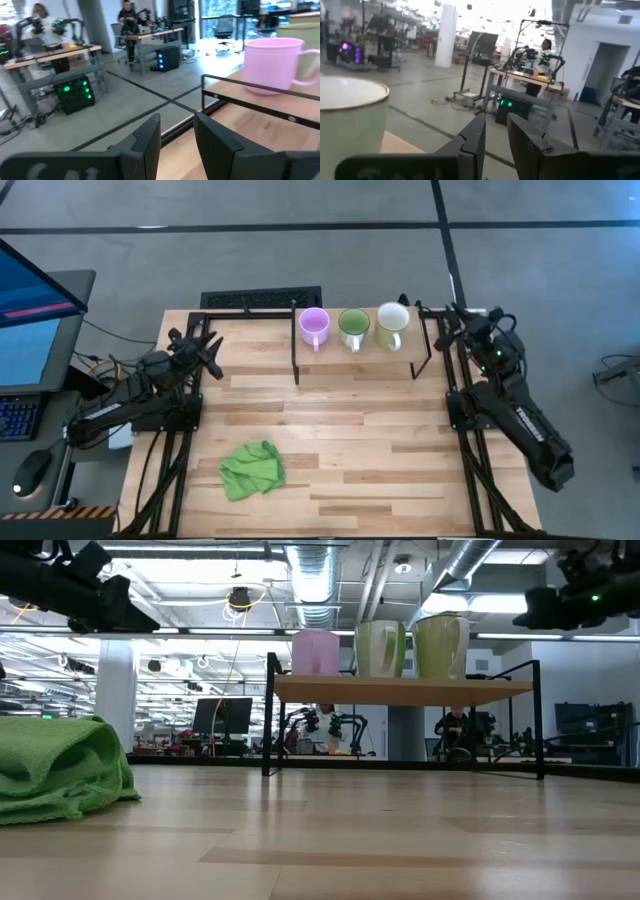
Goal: Stack small to large cups/mugs on shelf
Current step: Return to Home Position
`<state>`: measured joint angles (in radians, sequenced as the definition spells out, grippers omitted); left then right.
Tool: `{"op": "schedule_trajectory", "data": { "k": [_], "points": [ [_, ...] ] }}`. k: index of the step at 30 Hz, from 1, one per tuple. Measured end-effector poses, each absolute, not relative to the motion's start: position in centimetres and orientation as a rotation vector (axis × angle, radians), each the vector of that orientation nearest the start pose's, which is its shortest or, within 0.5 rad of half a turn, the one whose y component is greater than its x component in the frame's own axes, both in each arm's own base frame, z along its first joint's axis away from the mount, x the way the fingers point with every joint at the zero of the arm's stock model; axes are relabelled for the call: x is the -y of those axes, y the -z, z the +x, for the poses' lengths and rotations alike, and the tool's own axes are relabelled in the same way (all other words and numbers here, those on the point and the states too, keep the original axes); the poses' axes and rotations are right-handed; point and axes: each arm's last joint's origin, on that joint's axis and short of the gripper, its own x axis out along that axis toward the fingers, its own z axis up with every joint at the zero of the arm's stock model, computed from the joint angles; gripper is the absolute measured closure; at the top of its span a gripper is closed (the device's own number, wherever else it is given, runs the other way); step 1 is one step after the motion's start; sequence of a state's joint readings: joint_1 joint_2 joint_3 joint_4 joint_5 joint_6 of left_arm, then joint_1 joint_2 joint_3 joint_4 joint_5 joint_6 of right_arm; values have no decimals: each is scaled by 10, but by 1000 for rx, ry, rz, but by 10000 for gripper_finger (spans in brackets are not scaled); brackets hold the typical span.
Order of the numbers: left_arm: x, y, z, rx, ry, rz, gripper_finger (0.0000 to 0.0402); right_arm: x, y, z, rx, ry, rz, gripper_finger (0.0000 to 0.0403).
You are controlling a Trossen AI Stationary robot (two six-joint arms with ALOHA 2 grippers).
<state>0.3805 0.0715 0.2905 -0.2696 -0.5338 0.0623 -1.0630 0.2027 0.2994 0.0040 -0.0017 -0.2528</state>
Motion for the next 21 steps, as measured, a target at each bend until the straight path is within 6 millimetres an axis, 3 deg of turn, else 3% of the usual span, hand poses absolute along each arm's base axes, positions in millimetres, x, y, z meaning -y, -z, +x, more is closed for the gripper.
{"op": "schedule_trajectory", "data": {
  "k": [7,21],
  "points": [
    [-39,-229,67,-95,-771,104,291,76,-228,43,12,1051,-251,300],
    [-38,-231,69,-75,-715,120,291,78,-192,45,-34,1035,-149,300]
  ]
}}
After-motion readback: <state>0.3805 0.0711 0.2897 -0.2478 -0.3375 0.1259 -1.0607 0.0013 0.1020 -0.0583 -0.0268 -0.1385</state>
